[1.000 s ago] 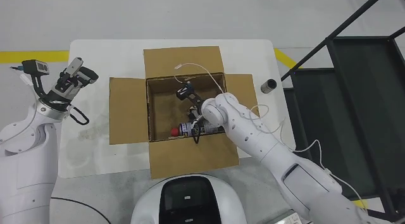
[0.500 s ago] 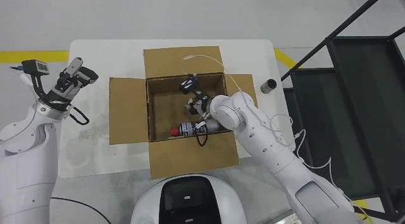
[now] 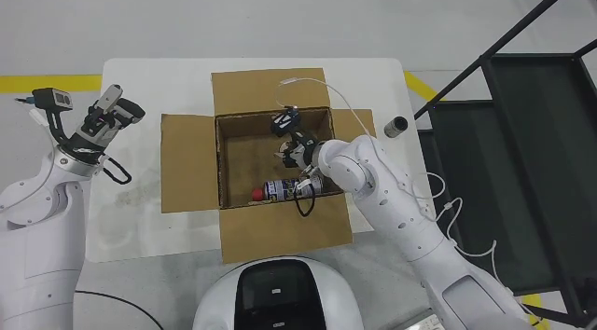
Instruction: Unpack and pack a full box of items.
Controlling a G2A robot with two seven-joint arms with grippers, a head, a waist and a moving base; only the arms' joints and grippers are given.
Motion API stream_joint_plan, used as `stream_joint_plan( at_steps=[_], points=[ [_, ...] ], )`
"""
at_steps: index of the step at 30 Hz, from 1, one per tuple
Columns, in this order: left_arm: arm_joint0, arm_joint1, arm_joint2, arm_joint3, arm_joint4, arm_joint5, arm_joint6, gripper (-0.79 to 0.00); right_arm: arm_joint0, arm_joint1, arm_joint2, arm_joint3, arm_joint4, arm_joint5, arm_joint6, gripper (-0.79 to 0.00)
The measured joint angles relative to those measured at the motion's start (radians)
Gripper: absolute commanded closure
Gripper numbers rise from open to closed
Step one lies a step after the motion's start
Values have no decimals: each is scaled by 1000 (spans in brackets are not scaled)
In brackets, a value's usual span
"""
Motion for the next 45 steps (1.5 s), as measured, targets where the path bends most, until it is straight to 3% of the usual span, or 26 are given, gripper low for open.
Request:
stream_joint_plan(
  at_steps=[29,34,39,45],
  points=[
    [0,0,0,0,0,0,0,-785,-24,6,20,-31,12,-6,3,0],
    [0,0,0,0,0,0,0,-785,-116,36,128,-205,60,-44,113,0],
    [0,0,0,0,0,0,0,-785,-266,75,317,-445,108,-83,233,0],
    [0,0,0,0,0,0,0,-785,-404,103,567,-570,149,-77,245,0]
  ],
)
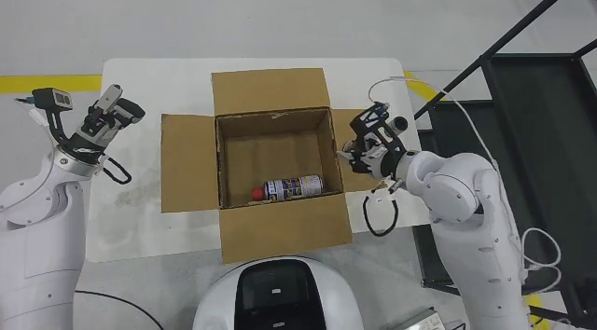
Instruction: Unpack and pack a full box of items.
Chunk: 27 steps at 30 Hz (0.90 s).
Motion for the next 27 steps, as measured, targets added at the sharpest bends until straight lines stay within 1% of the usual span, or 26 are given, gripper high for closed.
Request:
stream_joint_plan(
  at_steps=[2,5,8,12,15,20,27],
  points=[
    [0,0,0,0,0,0,0,-785,-36,6,74,9,15,4,-21,0],
    [0,0,0,0,0,0,0,-785,-76,12,151,57,28,10,-59,0],
    [0,0,0,0,0,0,0,-785,-95,15,186,127,27,28,-104,0],
    [0,0,0,0,0,0,0,-785,-85,18,178,236,2,47,-156,0],
    [0,0,0,0,0,0,0,-785,-55,19,154,330,-19,63,-191,0],
    [0,0,0,0,0,0,0,-785,22,20,109,500,-60,112,-245,0],
    [0,0,0,0,0,0,0,-785,131,20,56,716,-71,129,-292,0]
  ],
)
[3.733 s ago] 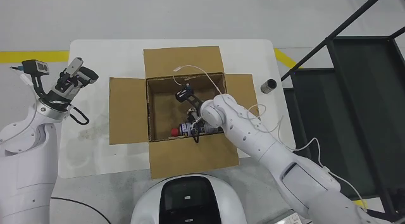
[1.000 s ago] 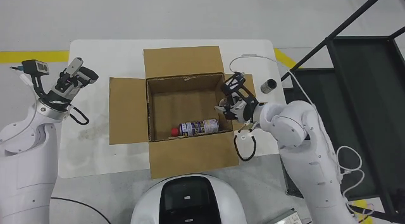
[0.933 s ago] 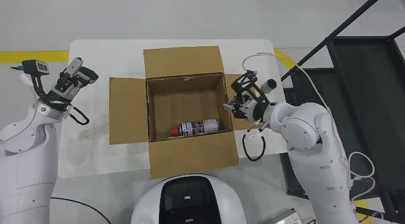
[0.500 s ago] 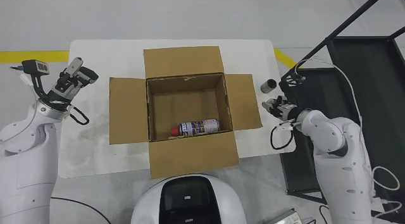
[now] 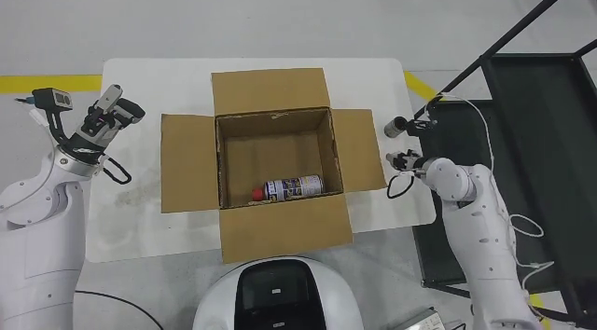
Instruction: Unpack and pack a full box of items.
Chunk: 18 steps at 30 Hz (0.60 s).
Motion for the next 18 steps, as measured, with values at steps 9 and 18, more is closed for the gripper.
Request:
stream_joint_plan(
  at_steps=[9,18],
  points=[
    [0,0,0,0,0,0,0,-785,106,-2,-54,207,-19,24,-80,0],
    [0,0,0,0,0,0,0,-785,193,-9,-112,339,-47,76,-138,-785]
  ],
)
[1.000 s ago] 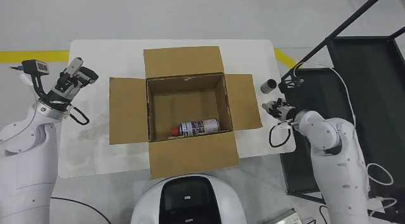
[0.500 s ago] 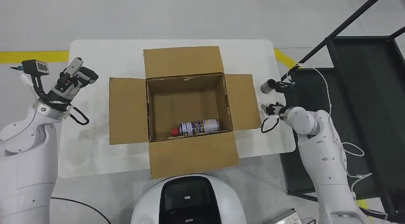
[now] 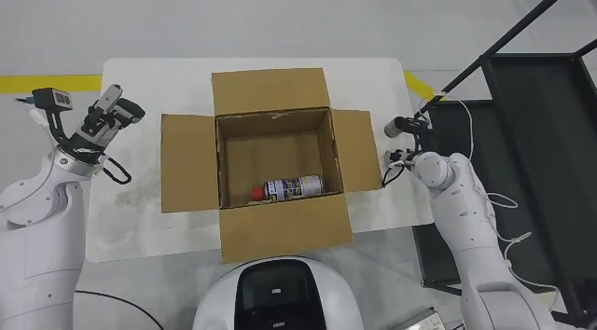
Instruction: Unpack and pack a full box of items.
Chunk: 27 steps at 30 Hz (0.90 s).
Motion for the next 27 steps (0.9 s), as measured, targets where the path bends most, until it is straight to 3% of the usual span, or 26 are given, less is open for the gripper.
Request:
stream_joint_plan(
  at_steps=[8,13,16,23,27],
  points=[
    [0,0,0,0,0,0,0,-785,30,-1,-6,50,33,17,-31,-785],
    [0,0,0,0,0,0,0,-785,-10,5,19,-9,61,17,-45,-785],
    [0,0,0,0,0,0,0,-785,-87,13,58,-120,84,24,-40,-785],
    [0,0,0,0,0,0,0,-785,-374,28,176,-558,125,63,-28,-785],
    [0,0,0,0,0,0,0,-785,-473,27,192,-753,159,41,-50,-785]
  ],
)
